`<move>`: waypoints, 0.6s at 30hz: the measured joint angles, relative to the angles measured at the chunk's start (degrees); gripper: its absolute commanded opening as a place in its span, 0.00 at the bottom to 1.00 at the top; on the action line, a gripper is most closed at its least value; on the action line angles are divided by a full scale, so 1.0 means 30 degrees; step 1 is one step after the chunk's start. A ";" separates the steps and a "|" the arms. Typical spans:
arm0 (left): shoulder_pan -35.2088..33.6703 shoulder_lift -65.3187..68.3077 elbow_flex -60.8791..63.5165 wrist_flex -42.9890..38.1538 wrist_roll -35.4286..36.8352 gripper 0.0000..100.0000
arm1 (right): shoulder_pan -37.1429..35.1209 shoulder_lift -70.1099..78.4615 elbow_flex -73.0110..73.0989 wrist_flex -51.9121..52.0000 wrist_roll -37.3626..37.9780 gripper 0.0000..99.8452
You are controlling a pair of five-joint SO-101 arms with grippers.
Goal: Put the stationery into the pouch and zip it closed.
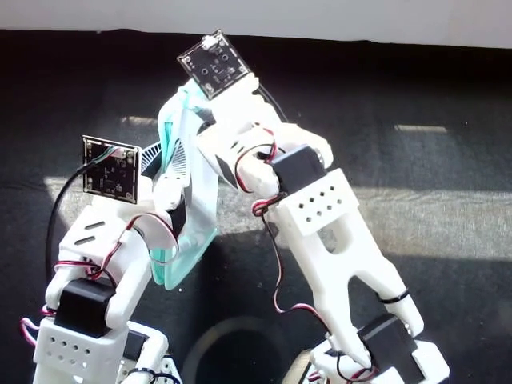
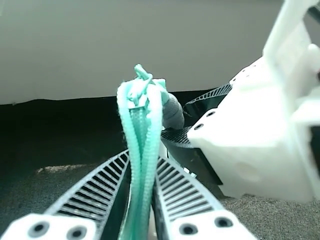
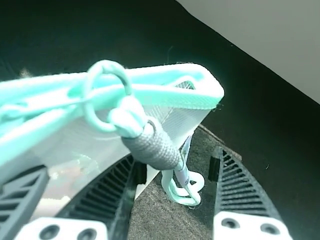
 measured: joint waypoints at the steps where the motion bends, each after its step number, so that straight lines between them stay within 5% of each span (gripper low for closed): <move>1: 0.0000 0.0000 0.0000 0.0000 0.0000 0.01 | 0.0029 0.0029 -0.0088 0.0000 0.0000 0.21; 18: 0.0059 -0.0029 0.0029 0.0000 0.0000 0.01 | 0.0059 0.0264 -0.2872 0.3399 0.0000 0.25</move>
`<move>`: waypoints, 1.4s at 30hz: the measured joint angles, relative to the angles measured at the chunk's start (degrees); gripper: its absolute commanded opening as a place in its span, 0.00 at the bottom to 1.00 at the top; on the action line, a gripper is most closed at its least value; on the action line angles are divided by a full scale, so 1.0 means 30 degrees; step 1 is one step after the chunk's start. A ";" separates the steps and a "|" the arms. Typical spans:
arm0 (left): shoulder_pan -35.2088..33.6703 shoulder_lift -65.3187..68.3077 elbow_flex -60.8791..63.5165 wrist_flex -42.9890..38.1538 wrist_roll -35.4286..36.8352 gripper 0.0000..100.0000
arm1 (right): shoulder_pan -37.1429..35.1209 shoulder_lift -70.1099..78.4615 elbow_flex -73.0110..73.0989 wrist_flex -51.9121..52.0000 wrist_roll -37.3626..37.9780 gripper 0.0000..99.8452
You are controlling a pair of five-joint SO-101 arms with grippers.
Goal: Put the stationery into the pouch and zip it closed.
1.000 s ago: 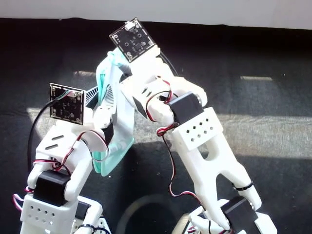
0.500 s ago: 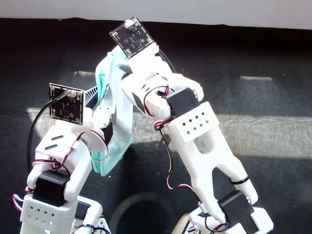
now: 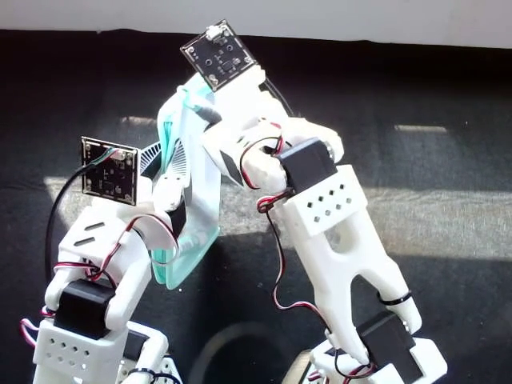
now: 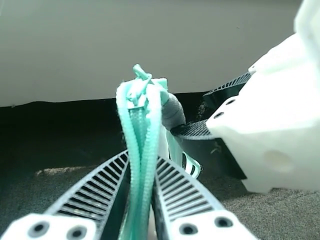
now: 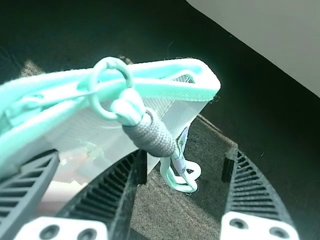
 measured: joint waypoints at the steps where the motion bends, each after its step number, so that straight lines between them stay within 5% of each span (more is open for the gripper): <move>1: 0.0000 0.0000 0.0000 0.0000 0.0000 0.01 | 0.0000 0.0000 0.0000 -0.0029 0.0000 0.25; 24: -0.0088 0.0000 0.0088 0.0117 0.0029 0.01 | -0.1172 0.1436 -0.0322 -0.1963 0.0000 0.25; 31: -0.0117 0.0029 0.0234 0.0469 0.0000 0.01 | -0.1084 0.2696 -0.1172 -0.2520 0.0000 0.00; 42: -0.0117 -0.0117 0.0293 0.0557 0.0029 0.01 | -0.0850 0.2725 -0.1875 -0.2051 0.1553 0.01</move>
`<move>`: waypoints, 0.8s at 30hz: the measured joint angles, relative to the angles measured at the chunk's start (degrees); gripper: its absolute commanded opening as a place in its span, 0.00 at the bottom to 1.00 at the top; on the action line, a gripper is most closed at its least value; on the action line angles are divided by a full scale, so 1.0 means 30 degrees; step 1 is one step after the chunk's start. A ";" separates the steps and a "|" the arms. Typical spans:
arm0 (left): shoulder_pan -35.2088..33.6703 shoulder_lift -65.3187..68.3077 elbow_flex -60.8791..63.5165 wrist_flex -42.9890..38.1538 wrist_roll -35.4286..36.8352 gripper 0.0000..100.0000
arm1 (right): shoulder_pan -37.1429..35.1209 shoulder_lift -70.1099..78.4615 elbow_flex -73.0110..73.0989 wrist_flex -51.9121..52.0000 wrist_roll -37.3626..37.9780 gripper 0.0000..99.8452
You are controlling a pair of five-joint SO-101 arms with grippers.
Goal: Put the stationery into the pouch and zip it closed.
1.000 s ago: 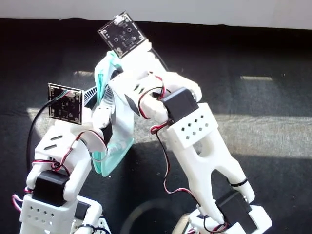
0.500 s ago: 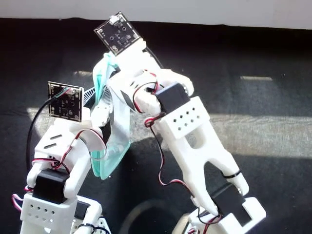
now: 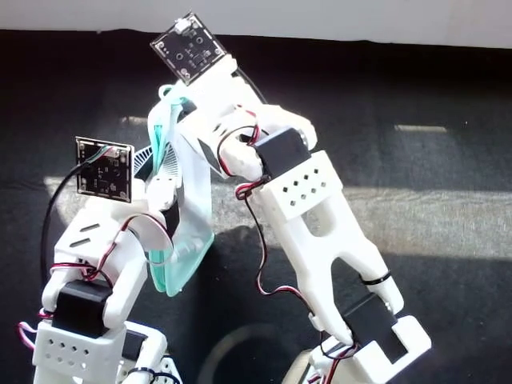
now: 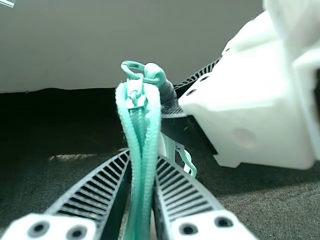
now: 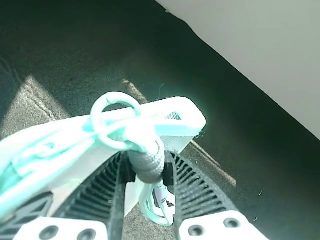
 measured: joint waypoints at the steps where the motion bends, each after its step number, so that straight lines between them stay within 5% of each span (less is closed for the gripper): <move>1: 0.0000 0.0000 0.0000 0.0000 0.0000 0.01 | 0.0176 0.0000 0.0000 0.0029 0.0117 0.01; 11: 0.0176 0.0029 0.0000 -0.0029 -0.0029 0.01 | 0.3516 0.0205 0.0029 -0.1612 0.0440 0.01; 24: 0.0205 0.0117 -0.2022 0.1553 0.0000 0.01 | 0.4542 0.2667 -0.0059 -0.1670 0.0469 0.01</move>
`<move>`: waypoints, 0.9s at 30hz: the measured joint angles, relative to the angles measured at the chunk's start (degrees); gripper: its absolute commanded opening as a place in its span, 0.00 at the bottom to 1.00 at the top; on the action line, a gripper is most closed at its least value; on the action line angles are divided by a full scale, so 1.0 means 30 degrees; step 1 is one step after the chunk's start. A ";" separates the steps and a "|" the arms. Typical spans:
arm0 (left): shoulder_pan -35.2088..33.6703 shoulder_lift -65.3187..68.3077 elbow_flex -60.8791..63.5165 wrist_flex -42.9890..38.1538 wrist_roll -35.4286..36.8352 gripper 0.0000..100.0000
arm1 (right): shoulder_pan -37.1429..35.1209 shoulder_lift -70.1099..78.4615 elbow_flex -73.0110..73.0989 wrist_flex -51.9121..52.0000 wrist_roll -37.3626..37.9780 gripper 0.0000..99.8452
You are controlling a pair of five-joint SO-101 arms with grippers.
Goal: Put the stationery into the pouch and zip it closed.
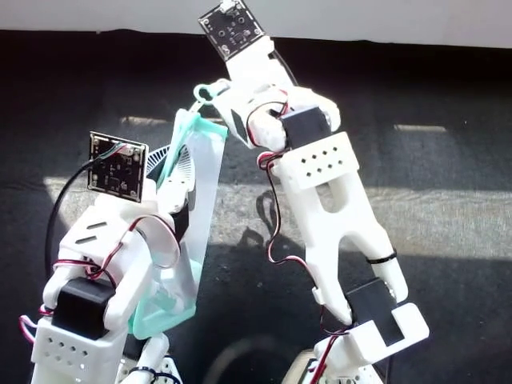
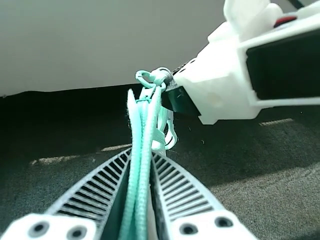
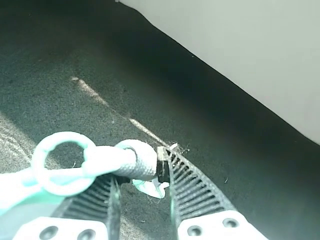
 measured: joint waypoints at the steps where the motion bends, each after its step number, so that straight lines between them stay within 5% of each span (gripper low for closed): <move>1: 0.0000 0.0000 -0.0264 0.0000 0.0000 0.01 | 0.0000 0.0117 -0.0029 0.0029 0.0000 0.01; 14: -0.0879 0.0029 -0.2227 0.0088 0.0000 0.01 | 0.0000 0.0293 0.0498 0.1319 0.0059 0.01; 27: -0.1055 0.0029 -0.5040 0.0440 0.0029 0.01 | 0.0908 0.0440 0.5216 -0.1875 0.0059 0.01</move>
